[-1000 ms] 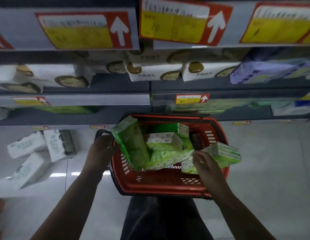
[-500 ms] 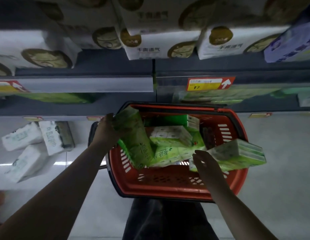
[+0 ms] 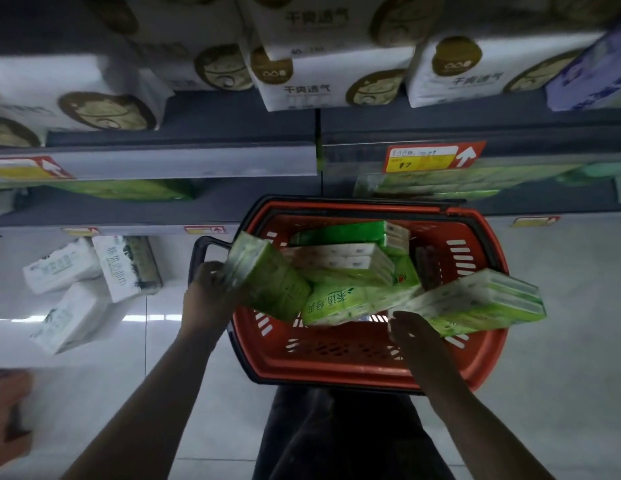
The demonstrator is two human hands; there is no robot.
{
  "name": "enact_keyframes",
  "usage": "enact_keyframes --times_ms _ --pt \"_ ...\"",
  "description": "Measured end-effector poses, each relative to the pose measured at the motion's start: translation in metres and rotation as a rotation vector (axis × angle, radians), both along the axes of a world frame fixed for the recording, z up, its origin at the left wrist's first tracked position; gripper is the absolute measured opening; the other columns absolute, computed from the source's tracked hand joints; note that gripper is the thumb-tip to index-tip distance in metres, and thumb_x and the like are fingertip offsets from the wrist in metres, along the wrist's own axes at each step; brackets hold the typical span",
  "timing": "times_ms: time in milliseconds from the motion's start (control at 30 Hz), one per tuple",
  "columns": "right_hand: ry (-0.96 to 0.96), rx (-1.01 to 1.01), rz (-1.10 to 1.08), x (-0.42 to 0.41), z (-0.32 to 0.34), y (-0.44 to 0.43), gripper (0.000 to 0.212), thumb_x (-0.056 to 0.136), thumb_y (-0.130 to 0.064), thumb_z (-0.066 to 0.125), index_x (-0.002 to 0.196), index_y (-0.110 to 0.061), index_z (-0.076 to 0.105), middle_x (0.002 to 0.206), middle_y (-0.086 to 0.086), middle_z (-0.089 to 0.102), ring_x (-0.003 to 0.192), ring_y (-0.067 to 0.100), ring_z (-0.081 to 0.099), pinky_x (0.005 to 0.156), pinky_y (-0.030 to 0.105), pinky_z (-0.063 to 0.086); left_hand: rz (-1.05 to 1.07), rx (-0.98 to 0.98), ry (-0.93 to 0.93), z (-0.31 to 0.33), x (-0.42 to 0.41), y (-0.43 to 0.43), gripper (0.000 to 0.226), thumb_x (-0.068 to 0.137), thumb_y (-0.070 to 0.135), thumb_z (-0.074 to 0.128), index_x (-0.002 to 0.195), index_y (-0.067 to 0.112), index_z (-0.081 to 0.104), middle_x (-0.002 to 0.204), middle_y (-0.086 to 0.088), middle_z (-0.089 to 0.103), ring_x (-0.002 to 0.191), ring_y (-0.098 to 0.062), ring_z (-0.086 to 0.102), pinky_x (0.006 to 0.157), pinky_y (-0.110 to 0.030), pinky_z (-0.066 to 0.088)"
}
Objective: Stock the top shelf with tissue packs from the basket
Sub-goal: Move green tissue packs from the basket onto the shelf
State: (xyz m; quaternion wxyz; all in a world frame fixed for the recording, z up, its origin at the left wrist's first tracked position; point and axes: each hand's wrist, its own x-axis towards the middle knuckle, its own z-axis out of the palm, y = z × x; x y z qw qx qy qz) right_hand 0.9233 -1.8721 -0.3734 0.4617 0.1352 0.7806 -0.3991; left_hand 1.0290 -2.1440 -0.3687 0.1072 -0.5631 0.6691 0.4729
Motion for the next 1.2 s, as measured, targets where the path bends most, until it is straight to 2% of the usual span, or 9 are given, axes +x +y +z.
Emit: enact_keyframes --times_ms 133,267,400,533,600,700,800,900,1200 --pt "0.023 0.026 0.030 -0.008 0.010 -0.006 0.025 0.096 -0.026 0.051 0.121 -0.021 0.056 0.117 -0.004 0.057 0.110 0.015 0.052 0.089 0.030 0.039 0.211 0.117 0.195 0.026 0.030 0.011 0.058 0.047 0.042 0.078 0.098 0.022 0.058 0.096 -0.011 0.068 0.084 -0.029 0.069 0.071 -0.043 0.059" --pt "0.041 -0.017 0.012 -0.015 0.014 -0.006 0.033 0.095 -0.037 0.049 0.125 -0.023 0.051 0.122 -0.003 0.056 0.115 0.015 0.052 0.089 0.029 0.038 0.365 0.270 0.345 0.040 0.050 0.012 0.045 0.056 0.022 0.078 0.097 0.014 0.062 0.090 -0.013 0.072 0.085 -0.032 0.072 0.077 -0.044 0.056" --pt "-0.094 -0.094 -0.056 -0.019 0.019 -0.002 0.095 0.064 -0.083 0.043 0.142 -0.028 0.036 0.139 -0.004 0.044 0.117 0.015 0.047 0.103 0.043 0.042 0.421 0.477 0.421 0.040 0.049 0.025 0.075 0.052 0.035 0.083 0.114 0.000 0.058 0.117 -0.025 0.064 0.104 -0.039 0.066 0.091 -0.056 0.050" --pt "-0.133 -0.247 -0.314 -0.030 0.025 0.011 0.111 0.047 -0.083 0.065 0.141 -0.031 0.038 0.141 -0.004 0.042 0.101 0.016 0.059 0.097 0.048 0.049 0.447 0.593 0.517 0.036 0.037 0.039 0.071 0.062 0.029 0.079 0.121 -0.001 0.054 0.125 -0.027 0.060 0.113 -0.039 0.062 0.092 -0.048 0.053" --pt "-0.084 -0.281 -0.343 -0.035 0.024 0.023 0.089 0.067 -0.064 0.072 0.142 -0.029 0.039 0.141 -0.007 0.043 0.111 0.018 0.056 0.083 0.035 0.057 0.443 0.624 0.516 0.037 0.030 0.045 0.065 0.064 0.024 0.075 0.120 -0.002 0.053 0.123 -0.028 0.059 0.109 -0.036 0.064 0.082 -0.040 0.058" --pt "0.034 -0.265 -0.381 -0.035 0.026 0.032 0.048 0.097 -0.023 0.050 0.139 -0.041 0.035 0.123 -0.025 0.045 0.119 0.011 0.046 0.065 0.015 0.054 0.443 0.587 0.466 0.033 0.023 0.052 0.080 0.049 0.034 0.090 0.112 -0.001 0.055 0.125 -0.030 0.054 0.108 -0.035 0.065 0.078 -0.037 0.059" --pt "0.065 -0.329 -0.378 -0.032 0.024 0.039 0.076 0.074 -0.059 0.068 0.141 -0.043 0.037 0.139 -0.015 0.048 0.124 0.014 0.051 0.082 0.031 0.054 0.480 0.619 0.460 0.034 0.018 0.057 0.063 0.061 0.022 0.080 0.112 -0.002 0.054 0.117 -0.031 0.060 0.096 -0.034 0.069 0.070 -0.035 0.060" --pt "0.096 -0.341 -0.371 -0.033 0.028 0.046 0.101 0.049 -0.077 0.073 0.137 -0.038 0.044 0.136 -0.006 0.055 0.119 0.016 0.057 0.087 0.036 0.053 0.377 0.613 0.474 0.042 0.016 0.057 0.095 0.048 0.044 0.090 0.122 -0.005 0.054 0.115 -0.026 0.066 0.103 -0.039 0.066 0.078 -0.037 0.059" --pt "0.127 -0.404 -0.408 -0.028 0.067 0.055 0.062 0.062 -0.063 0.071 0.113 -0.029 0.062 0.119 -0.003 0.067 0.112 0.016 0.063 0.094 0.042 0.052 0.378 0.530 0.546 0.082 0.010 0.072 0.046 0.084 0.023 0.055 0.116 -0.010 0.058 0.112 -0.029 0.066 0.104 -0.040 0.065 0.085 -0.037 0.055"
